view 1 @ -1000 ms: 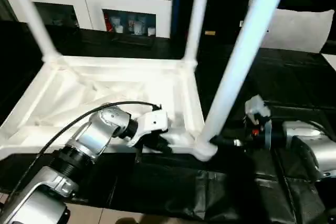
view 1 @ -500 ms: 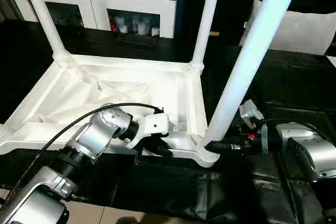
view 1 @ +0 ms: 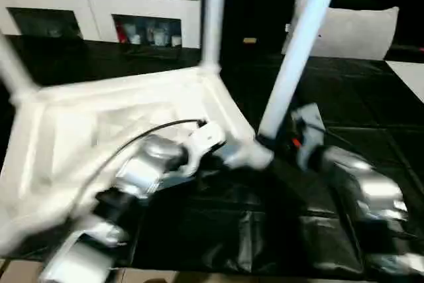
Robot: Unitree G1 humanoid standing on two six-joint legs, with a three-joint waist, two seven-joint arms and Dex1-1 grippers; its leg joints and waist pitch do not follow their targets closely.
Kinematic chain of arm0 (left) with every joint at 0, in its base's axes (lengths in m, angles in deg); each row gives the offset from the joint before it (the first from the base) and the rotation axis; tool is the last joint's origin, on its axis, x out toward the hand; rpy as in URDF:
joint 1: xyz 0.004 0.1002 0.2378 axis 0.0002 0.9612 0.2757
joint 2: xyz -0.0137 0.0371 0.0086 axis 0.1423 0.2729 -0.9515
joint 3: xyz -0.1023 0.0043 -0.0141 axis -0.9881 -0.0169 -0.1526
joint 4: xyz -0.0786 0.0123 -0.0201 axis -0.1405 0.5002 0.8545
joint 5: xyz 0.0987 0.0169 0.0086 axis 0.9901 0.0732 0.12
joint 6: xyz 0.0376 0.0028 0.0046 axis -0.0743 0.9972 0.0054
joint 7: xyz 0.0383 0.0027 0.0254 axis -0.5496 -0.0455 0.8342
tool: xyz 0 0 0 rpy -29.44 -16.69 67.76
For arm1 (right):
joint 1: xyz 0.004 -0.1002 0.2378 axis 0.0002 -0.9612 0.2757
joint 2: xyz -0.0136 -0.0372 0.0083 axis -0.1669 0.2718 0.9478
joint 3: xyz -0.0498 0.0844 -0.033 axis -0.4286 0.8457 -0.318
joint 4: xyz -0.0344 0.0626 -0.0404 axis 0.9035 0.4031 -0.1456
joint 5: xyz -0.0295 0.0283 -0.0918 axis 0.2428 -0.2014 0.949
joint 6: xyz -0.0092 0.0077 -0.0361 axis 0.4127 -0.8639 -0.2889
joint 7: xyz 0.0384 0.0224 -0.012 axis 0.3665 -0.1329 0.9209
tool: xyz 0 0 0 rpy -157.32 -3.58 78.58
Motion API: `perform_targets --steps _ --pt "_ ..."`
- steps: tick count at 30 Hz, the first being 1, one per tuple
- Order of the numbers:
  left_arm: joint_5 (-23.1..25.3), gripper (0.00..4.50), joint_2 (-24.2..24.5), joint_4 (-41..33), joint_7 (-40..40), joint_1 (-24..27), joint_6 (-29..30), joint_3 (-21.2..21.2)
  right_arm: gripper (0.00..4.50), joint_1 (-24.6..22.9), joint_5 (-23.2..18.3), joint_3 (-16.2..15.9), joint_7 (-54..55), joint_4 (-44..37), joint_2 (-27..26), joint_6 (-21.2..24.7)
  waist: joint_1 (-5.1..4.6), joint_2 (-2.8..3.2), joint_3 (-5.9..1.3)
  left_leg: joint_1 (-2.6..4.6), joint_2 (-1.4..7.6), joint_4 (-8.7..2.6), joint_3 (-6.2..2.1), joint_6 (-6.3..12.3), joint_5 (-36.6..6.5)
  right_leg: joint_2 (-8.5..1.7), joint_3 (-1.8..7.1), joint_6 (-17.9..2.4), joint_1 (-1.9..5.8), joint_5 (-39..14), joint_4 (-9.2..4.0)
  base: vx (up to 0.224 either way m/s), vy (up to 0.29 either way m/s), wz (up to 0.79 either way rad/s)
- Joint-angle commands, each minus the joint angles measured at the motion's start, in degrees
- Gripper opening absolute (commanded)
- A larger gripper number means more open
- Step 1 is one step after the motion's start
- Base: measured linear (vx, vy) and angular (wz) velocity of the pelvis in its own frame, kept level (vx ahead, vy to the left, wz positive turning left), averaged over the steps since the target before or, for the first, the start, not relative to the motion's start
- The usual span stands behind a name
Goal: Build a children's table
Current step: Rotate leg to tighten
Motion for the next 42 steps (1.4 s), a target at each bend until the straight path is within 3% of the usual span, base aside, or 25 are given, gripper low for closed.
perform_targets --steps 1,3,5,10,14,19,23,29,33,34,36,42 --pt "-0.9 0.00 -1.5 -1.0 0.7 -1.1 -0.2 0.2 1.98 -0.4 0.6 0.1 2.7 1.5 -1.3 -0.3 0.61 -0.24 -3.70 -0.14 1.73 -3.63 -0.61 0.96 -6.1 -4.88 2.88 -7.8 3.21 -15.0 -4.71 0.000 0.000 0.00" --pt "-0.6 0.00 -1.7 -1.1 1.1 -1.0 -0.1 0.4 2.51 -0.7 0.3 0.1 2.4 0.9 -1.9 -0.6 0.71 -0.17 -3.71 -0.15 1.84 -3.65 -0.59 1.64 -5.8 -4.87 2.94 -8.5 3.35 -12.2 -4.46 0.000 0.000 0.00" --pt "-0.4 0.00 -1.0 -1.9 0.3 -0.6 -0.9 1.1 2.64 -2.1 -0.4 -0.7 0.2 -1.8 -1.8 -0.9 0.80 -0.16 -3.63 -0.18 1.89 -3.68 -0.58 1.95 -6.3 -4.92 2.97 -8.7 3.46 -11.6 -4.47 0.000 0.000 0.00" --pt "-0.4 0.00 1.7 -3.5 -3.6 0.5 -4.0 2.5 3.10 -3.3 -0.4 -1.7 -2.9 -2.9 0.5 -2.9 0.89 -0.17 -3.38 -0.17 1.94 -3.94 -0.69 1.73 -8.2 -5.11 2.93 -7.6 3.46 -15.2 -4.85 0.000 0.000 0.00" --pt "-0.4 0.00 3.9 -2.9 -5.7 0.5 -5.8 3.1 3.48 -3.5 -1.4 -1.6 -9.7 -1.6 5.2 -5.6 1.10 -0.09 -3.36 0.14 2.08 -3.86 -0.61 1.76 -9.3 -5.05 3.04 -7.8 3.25 -15.8 -4.94 0.000 0.000 0.00" --pt "-0.8 0.00 7.0 -1.9 -11.1 0.1 -9.6 4.3 3.85 -3.2 -0.7 -3.5 -20.9 1.9 11.6 -10.8 1.78 -0.26 -3.49 0.01 2.08 -3.62 -0.54 2.45 -8.6 -5.18 3.01 -8.4 3.42 -14.4 -4.65 0.000 0.000 0.00" --pt "-1.6 0.00 11.5 -1.7 -20.2 0.1 -16.1 6.6 3.85 -3.5 -1.6 -5.5 -31.0 3.6 16.8 -13.5 2.20 -0.30 -3.42 -0.11 2.02 -3.59 -0.52 3.47 -8.0 -5.03 2.97 -8.7 3.44 -14.1 -4.60 0.000 0.000 0.00" --pt "-2.7 0.00 13.1 -0.8 -26.4 -0.3 -19.1 7.9 3.85 -3.0 -2.3 -8.1 -40.3 4.7 20.3 -15.4 2.52 -0.29 -3.41 0.13 2.37 -3.50 -0.45 3.57 -9.0 -5.05 2.87 -10.1 3.27 -14.3 -4.40 0.000 0.000 0.00" --pt "-3.4 0.00 13.5 -1.0 -28.7 -0.3 -19.8 8.5 3.51 -3.0 -4.0 -8.9 -45.3 4.9 21.0 -15.3 2.98 -0.35 -3.38 0.11 2.44 -3.47 -0.47 3.70 -9.4 -5.24 2.87 -9.8 3.28 -16.2 -4.57 0.000 0.000 0.00" --pt "-3.7 0.00 13.6 -1.0 -29.4 -0.4 -20.0 8.5 3.45 -2.9 -4.5 -9.2 -46.8 4.9 21.1 -15.1 2.97 -0.67 -3.38 0.08 2.43 -3.46 -0.42 3.75 -9.3 -5.18 2.85 -9.7 3.28 -16.5 -4.58 0.000 0.000 0.00" --pt "-4.1 0.00 13.7 -1.4 -30.3 -0.3 -20.2 8.6 3.11 -2.8 -5.2 -9.8 -49.1 4.9 21.0 -14.8 3.38 -0.46 -3.42 0.29 2.52 -3.44 -0.44 3.69 -9.0 -5.21 2.89 -9.5 3.09 -16.9 -4.59 0.000 0.000 0.00" --pt "-4.2 0.00 13.6 -1.6 -31.0 0.0 -20.4 8.3 2.72 -1.9 -4.8 -11.1 -51.4 6.9 20.3 -15.2 3.58 -0.59 -3.48 0.06 2.44 -3.40 -0.49 3.41 -8.8 -5.22 2.81 -9.8 3.18 -16.6 -4.44 0.000 0.000 0.00"
